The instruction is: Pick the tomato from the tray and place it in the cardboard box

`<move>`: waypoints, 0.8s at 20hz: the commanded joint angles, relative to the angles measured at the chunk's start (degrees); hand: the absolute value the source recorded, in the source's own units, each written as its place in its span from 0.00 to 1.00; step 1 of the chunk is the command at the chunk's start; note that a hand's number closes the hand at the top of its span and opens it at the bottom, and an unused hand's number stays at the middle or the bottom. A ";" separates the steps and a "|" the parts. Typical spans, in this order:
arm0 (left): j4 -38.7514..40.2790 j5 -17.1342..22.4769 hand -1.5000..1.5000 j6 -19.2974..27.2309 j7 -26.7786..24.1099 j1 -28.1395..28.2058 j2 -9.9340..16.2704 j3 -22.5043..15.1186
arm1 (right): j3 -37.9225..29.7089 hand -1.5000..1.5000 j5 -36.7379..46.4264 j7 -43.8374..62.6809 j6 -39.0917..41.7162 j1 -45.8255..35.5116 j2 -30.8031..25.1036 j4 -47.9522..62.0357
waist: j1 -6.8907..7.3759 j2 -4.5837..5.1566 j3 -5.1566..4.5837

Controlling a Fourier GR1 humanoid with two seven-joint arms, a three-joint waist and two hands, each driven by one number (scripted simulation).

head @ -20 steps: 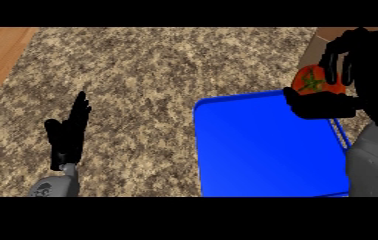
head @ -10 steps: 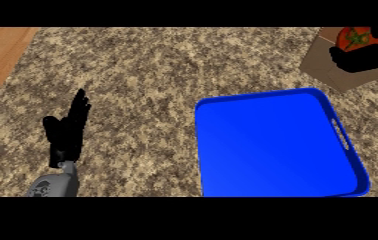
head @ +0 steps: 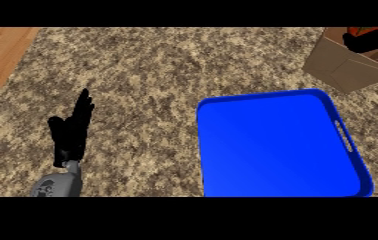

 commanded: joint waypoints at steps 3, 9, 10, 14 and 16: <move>1.66 -0.56 0.50 0.21 -2.43 -0.52 -0.81 -0.44 | 0.21 1.00 5.43 -7.32 -10.74 -5.24 -4.88 20.68 | 1.15 0.50 -0.01; 3.78 -1.86 0.50 1.59 -3.52 -0.91 -2.46 -1.45 | -6.65 0.00 -0.33 -10.02 -13.63 -7.85 -4.82 35.20 | 1.34 0.70 0.06; 0.27 -0.13 0.50 -0.86 0.77 -2.18 0.19 -0.57 | -9.12 0.00 -2.94 -13.08 -12.80 -7.41 -6.54 36.76 | 1.77 0.73 0.15; 1.20 0.79 0.50 -2.38 -1.07 -1.13 1.75 0.77 | -12.56 0.00 -7.32 -21.87 -14.95 -6.81 -6.23 40.56 | 1.56 0.71 0.15; 1.81 -1.09 0.50 0.54 -0.06 -2.40 -1.04 -1.01 | -15.15 0.00 -10.77 -25.11 -13.06 -9.16 -7.51 40.34 | 1.10 0.62 0.15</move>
